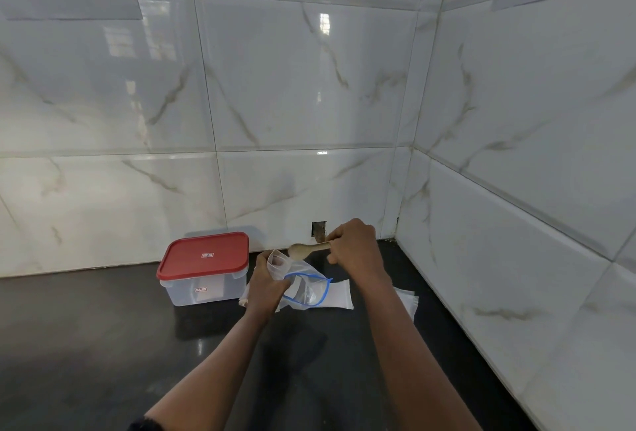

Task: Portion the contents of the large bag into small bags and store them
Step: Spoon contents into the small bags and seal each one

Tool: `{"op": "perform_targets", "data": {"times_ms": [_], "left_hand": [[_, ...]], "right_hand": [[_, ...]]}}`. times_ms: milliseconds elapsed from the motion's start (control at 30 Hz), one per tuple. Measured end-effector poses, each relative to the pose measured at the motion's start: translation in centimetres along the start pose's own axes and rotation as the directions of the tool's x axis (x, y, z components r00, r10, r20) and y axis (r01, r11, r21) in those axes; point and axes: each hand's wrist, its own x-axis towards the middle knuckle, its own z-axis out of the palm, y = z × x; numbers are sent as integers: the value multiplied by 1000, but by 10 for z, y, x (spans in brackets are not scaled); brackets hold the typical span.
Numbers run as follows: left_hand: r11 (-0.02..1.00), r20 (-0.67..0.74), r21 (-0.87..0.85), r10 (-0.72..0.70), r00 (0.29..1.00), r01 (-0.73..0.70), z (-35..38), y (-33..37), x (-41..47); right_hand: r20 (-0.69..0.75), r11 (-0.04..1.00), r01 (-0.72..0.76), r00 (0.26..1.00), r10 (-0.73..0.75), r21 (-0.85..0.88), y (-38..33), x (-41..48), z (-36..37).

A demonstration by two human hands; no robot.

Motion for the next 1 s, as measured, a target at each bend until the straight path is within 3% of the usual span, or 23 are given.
{"op": "perform_targets", "data": {"times_ms": [100,200,267,367,667,867,1000], "left_hand": [[1000,-5,-15,-6,1000,6,-2,-1,1],[1000,-9,-9,2,1000,-2,-3,-1,2],[1000,7,7,4,1000,-4,-4,0,2],[999,42,37,-4,999,2,-4,0,1],[996,190,88,-34,981,18,-2,-6,3],[983,329,183,-61,942,0,1,-8,-2],[986,346,164,-50,937,-8,4,-4,-4]], "right_hand": [[-1,984,-164,986,164,65,8,7,-11],[73,968,-249,966,246,26,14,6,-8],[114,955,-296,948,297,-19,18,7,9],[188,923,-381,911,366,48,25,10,50],[187,908,-365,926,329,208,39,1,110],[249,952,-307,922,298,-1,53,-7,115],[118,941,-328,934,336,-81,58,-2,99]]}}
